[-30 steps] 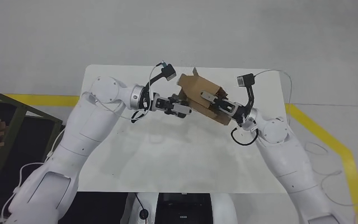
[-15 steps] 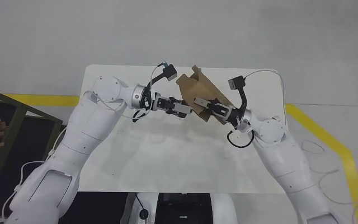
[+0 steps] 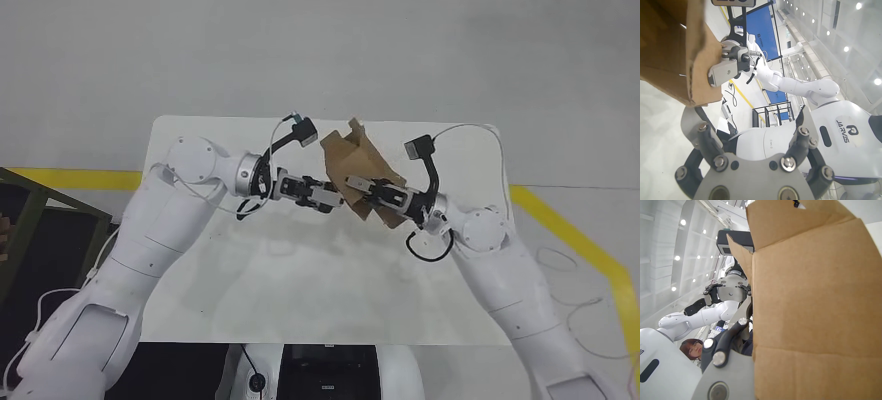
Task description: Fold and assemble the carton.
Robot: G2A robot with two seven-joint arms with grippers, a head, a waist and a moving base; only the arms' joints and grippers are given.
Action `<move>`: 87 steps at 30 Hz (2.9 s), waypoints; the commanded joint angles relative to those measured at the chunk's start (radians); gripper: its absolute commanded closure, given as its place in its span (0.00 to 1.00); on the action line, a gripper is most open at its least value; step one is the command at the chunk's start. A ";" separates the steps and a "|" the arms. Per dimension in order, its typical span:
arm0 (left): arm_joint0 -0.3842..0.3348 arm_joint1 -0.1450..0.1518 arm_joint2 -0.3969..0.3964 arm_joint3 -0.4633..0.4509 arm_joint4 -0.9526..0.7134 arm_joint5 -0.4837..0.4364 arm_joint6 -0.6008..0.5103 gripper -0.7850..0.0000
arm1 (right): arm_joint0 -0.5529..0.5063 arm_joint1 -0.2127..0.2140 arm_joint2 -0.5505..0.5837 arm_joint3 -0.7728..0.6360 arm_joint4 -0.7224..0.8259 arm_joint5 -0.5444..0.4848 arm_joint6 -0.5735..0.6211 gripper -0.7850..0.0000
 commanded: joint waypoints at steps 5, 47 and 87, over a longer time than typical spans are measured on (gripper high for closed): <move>0.004 0.004 -0.013 0.008 0.006 -0.001 0.000 0.00 | 0.016 0.005 0.016 0.025 0.033 0.000 0.076 1.00; 0.081 0.054 -0.168 0.054 0.039 0.008 0.022 0.00 | 0.277 0.039 -0.157 0.114 0.213 0.115 0.597 1.00; 0.125 0.063 -0.149 0.103 0.222 -0.167 0.166 0.00 | 0.437 0.026 -0.285 0.227 0.566 0.242 0.724 1.00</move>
